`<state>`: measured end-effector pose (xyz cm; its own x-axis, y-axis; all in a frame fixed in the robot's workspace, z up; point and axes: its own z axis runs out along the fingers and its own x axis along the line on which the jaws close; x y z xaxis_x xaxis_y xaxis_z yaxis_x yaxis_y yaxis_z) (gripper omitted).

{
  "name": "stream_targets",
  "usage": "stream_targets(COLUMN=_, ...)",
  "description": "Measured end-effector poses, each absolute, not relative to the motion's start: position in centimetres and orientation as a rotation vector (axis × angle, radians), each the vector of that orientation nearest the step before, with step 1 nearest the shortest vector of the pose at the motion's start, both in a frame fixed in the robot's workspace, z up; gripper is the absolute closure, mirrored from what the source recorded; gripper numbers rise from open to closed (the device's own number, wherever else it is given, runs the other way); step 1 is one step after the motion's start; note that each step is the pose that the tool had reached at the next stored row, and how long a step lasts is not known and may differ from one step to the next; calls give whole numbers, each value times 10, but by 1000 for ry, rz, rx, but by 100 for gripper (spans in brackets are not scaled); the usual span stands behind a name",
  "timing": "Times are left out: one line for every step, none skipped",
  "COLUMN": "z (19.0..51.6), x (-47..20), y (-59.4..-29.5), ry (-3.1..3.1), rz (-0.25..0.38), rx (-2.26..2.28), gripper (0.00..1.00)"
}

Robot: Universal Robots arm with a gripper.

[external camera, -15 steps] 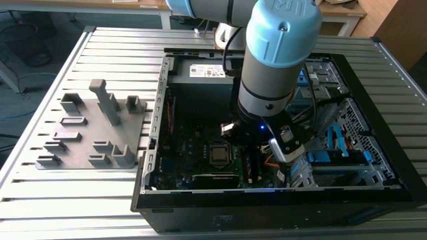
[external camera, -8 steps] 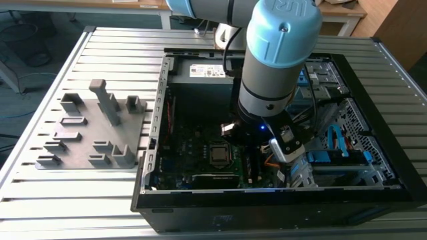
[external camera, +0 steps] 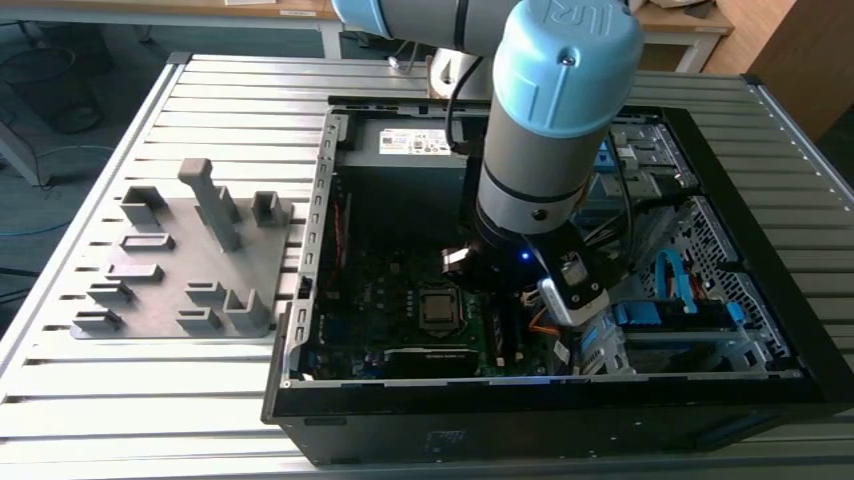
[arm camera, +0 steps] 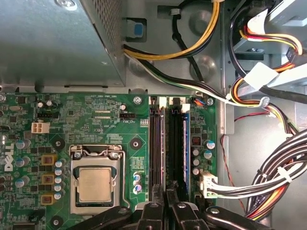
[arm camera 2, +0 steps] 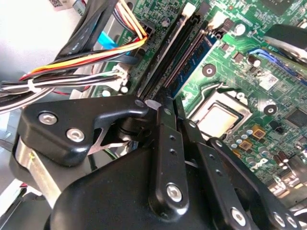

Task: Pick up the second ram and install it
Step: 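Insert the second ram into the second slot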

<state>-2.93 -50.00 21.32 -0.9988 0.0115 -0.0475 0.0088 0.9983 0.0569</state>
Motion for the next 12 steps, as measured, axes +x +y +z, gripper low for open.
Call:
stream_targets(z=212, x=-29, y=-500, ry=3093, rz=88, rx=16, gripper=86)
stream_targets(z=211, x=-29, y=-500, ry=3093, rz=87, rx=16, gripper=86)
stream_targets(z=210, x=-29, y=-500, ry=3094, rz=88, rx=16, gripper=86)
stream_targets(z=209, x=-29, y=-500, ry=3094, rz=87, rx=16, gripper=86)
stream_targets(z=208, x=-29, y=-500, ry=3094, rz=87, rx=16, gripper=86)
stream_targets(z=208, x=-29, y=-500, ry=3094, rz=87, rx=16, gripper=86)
stream_targets(z=208, x=-29, y=-500, ry=3094, rz=86, rx=16, gripper=86)
stream_targets(z=208, x=-29, y=-500, ry=3094, rz=86, rx=16, gripper=86)
stream_targets(z=208, x=-29, y=-500, ry=3094, rz=86, rx=16, gripper=86)
stream_targets(z=208, x=-29, y=-500, ry=3094, rz=86, rx=16, gripper=86)
stream_targets(z=208, x=-29, y=-500, ry=3094, rz=87, rx=16, gripper=86)
stream_targets(z=208, x=-29, y=-500, ry=3094, rz=87, rx=16, gripper=85)
